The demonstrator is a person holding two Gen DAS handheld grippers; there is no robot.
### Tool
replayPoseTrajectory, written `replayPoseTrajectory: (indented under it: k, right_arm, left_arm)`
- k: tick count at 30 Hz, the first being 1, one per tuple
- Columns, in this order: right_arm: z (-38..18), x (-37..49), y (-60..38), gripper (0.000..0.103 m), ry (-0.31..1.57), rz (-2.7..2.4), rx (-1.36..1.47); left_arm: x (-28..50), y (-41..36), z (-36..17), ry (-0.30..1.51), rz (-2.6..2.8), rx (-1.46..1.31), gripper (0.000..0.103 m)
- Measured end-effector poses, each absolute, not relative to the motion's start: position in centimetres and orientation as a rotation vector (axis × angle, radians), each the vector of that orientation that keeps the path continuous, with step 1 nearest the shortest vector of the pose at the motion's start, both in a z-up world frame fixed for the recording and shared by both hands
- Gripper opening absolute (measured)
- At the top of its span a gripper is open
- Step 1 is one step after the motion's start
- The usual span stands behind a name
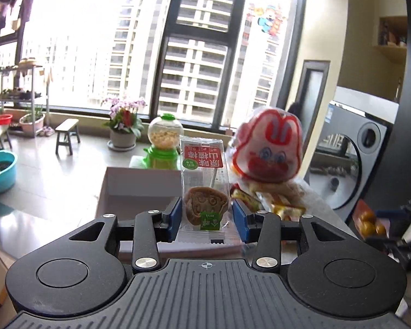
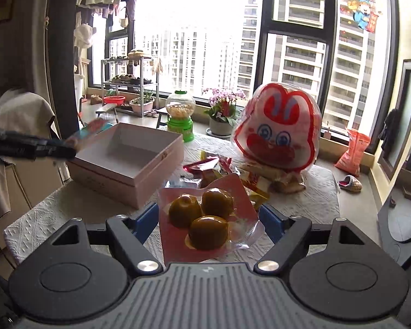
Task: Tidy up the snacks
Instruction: 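Carry both snacks into the pink box and open both tools, then grasp the blue candy cube bag with the left tool while the right grasps a white biscuit packet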
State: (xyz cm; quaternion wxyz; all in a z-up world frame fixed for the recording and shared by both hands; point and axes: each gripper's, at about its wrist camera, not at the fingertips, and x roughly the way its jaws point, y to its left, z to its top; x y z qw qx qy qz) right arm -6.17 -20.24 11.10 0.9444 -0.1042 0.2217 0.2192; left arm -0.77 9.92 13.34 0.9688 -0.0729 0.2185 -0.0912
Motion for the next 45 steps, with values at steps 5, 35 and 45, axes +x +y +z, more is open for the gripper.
replayPoseTrajectory:
  k: [5,35,45]
  right_arm:
    - [11.4,-4.2,-17.8,0.080,0.484,0.470,-0.169]
    - [2.4,18.7,-13.9,0.063,0.946,0.549,0.058]
    - [2.8,19.1,-12.2,0.043,0.860,0.468,-0.169]
  left_arm:
    - [6.4,12.4,9.4,0.552,-0.139,-0.285,0.046]
    - [5.3,17.6,6.8,0.564,-0.045,-0.385,0.052]
    - [1.3,10.8,8.1,0.612,-0.273,-0.329,0.051]
